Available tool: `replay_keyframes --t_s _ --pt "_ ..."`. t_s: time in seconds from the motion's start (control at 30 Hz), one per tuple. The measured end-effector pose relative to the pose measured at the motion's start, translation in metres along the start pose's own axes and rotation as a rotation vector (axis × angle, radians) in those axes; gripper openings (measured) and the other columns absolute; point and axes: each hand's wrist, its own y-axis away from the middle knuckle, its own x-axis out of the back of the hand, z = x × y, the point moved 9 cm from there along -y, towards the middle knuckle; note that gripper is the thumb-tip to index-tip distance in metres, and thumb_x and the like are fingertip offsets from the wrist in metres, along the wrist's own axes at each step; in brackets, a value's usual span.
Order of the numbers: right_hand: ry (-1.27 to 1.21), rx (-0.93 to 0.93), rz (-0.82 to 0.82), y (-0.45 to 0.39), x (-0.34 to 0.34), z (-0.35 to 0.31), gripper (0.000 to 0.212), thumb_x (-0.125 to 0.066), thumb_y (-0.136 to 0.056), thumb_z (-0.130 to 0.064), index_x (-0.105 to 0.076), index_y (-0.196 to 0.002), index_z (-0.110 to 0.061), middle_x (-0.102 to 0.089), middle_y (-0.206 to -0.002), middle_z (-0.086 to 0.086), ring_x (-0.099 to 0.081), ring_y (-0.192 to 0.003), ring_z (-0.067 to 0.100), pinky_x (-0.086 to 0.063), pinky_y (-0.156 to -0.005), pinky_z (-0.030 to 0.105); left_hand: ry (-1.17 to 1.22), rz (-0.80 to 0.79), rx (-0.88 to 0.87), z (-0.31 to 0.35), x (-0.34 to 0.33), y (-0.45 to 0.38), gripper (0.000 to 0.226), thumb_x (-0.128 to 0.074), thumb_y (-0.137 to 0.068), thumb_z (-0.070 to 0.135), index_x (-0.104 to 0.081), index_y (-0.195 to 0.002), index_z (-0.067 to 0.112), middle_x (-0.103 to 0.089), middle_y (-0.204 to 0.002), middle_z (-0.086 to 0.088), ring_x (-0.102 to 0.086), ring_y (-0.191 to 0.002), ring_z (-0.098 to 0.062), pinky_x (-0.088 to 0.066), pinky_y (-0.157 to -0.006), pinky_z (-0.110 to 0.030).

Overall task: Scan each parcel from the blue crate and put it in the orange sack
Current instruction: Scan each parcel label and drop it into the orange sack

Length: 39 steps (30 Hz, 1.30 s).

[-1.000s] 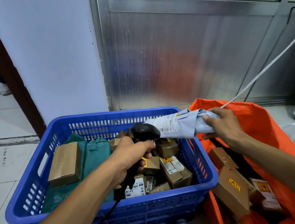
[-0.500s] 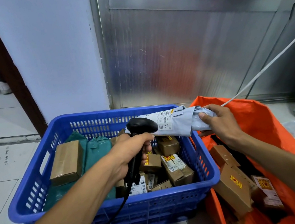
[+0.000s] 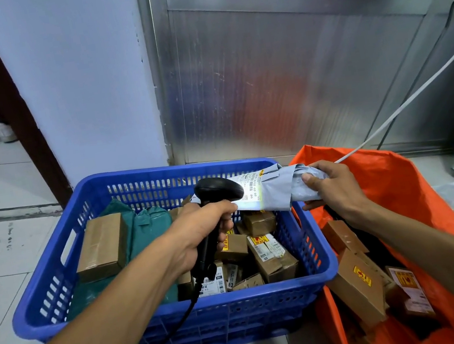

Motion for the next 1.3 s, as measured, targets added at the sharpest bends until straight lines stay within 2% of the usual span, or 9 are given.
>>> replay_keyframes --t_s 0.43,0.63,0.8,0.9,1.0,1.07,1.13,1.2,1.3 --pt "0.046 -0.03 -0.004 -0.006 0.004 0.009 0.017 -0.052 -0.099 0.001 -0.068 -0.099 -0.006 -0.067 -0.09 0.016 -0.067 -0.074 0.027 -0.062 -0.057 0.041 0.071 0.045 -0.012 0.004 0.005 0.003 0.019 -0.072 -0.085 0.012 -0.063 -0.069 0.01 -0.066 -0.062 -0.007 -0.048 -0.044 -0.013 -0.044 -0.043 -0.021" --pt "0.089 -0.012 -0.022 -0.008 0.006 0.012 0.023 -0.051 -0.098 0.004 -0.066 -0.093 -0.012 -0.067 -0.089 0.016 -0.067 -0.069 0.025 -0.059 -0.056 0.037 -0.061 0.02 -0.005 0.003 0.002 0.003 0.019 -0.069 -0.083 0.009 -0.062 -0.066 0.008 -0.066 -0.061 -0.009 -0.048 -0.046 -0.014 -0.044 -0.045 -0.022" --pt "0.114 -0.017 -0.031 -0.01 0.007 0.015 0.029 -0.052 -0.097 0.005 -0.067 -0.087 -0.017 -0.068 -0.086 0.013 -0.066 -0.073 0.028 -0.059 -0.066 0.047 -0.125 0.004 -0.007 0.002 0.0 0.0 0.012 -0.069 -0.082 0.008 -0.064 -0.071 0.004 -0.066 -0.061 -0.01 -0.049 -0.045 -0.013 -0.044 -0.046 -0.023" --pt "0.12 -0.017 -0.042 -0.01 0.006 0.016 0.029 -0.052 -0.095 0.008 -0.067 -0.086 -0.015 -0.068 -0.085 0.013 -0.065 -0.072 0.026 -0.057 -0.063 0.039 -0.164 0.012 -0.016 0.003 0.001 -0.001 0.013 -0.069 -0.082 0.008 -0.064 -0.071 0.004 -0.067 -0.059 -0.009 -0.05 -0.044 -0.013 -0.045 -0.045 -0.023" --pt "0.157 -0.007 -0.032 -0.011 0.008 0.014 0.028 -0.052 -0.09 0.012 -0.068 -0.085 -0.01 -0.068 -0.083 0.01 -0.061 -0.072 0.019 -0.05 -0.061 0.03 -0.338 0.074 -0.1 0.01 0.006 -0.004 0.01 -0.069 -0.082 0.01 -0.066 -0.073 0.006 -0.07 -0.058 -0.007 -0.053 -0.044 -0.012 -0.048 -0.049 -0.024" --pt "0.185 -0.009 -0.028 -0.012 0.009 0.015 0.026 -0.051 -0.087 0.014 -0.068 -0.085 -0.006 -0.067 -0.081 0.008 -0.058 -0.071 0.015 -0.047 -0.058 0.023 -0.677 0.171 -0.233 0.021 0.009 -0.004 0.003 -0.07 -0.079 0.016 -0.069 -0.079 0.013 -0.072 -0.06 -0.002 -0.062 -0.052 -0.013 -0.051 -0.058 -0.026" --pt "0.196 -0.025 -0.04 -0.013 0.008 0.018 0.024 -0.05 -0.085 0.017 -0.067 -0.085 0.0 -0.065 -0.079 0.008 -0.056 -0.07 0.014 -0.044 -0.054 0.016 -0.955 0.209 -0.315 0.026 0.004 0.001 0.007 -0.072 -0.076 0.022 -0.068 -0.077 0.016 -0.072 -0.06 0.001 -0.07 -0.064 -0.014 -0.052 -0.062 -0.025" --pt "0.211 -0.035 -0.065 -0.012 0.007 0.02 0.023 -0.05 -0.084 0.018 -0.067 -0.086 0.002 -0.063 -0.077 0.008 -0.055 -0.07 0.014 -0.043 -0.054 0.015 -1.0 0.139 -0.313 0.022 -0.003 0.001 0.009 -0.073 -0.075 0.023 -0.069 -0.078 0.017 -0.072 -0.058 0.005 -0.072 -0.066 -0.012 -0.059 -0.066 -0.031" --pt "0.229 -0.065 -0.087 -0.012 0.006 0.024 0.027 -0.053 -0.087 0.015 -0.066 -0.081 -0.008 -0.062 -0.075 0.003 -0.053 -0.069 0.012 -0.042 -0.058 0.021 -0.945 0.036 -0.298 0.018 -0.012 0.002 0.005 -0.072 -0.075 0.02 -0.07 -0.076 0.015 -0.073 -0.058 0.006 -0.074 -0.066 -0.018 -0.063 -0.073 -0.042"
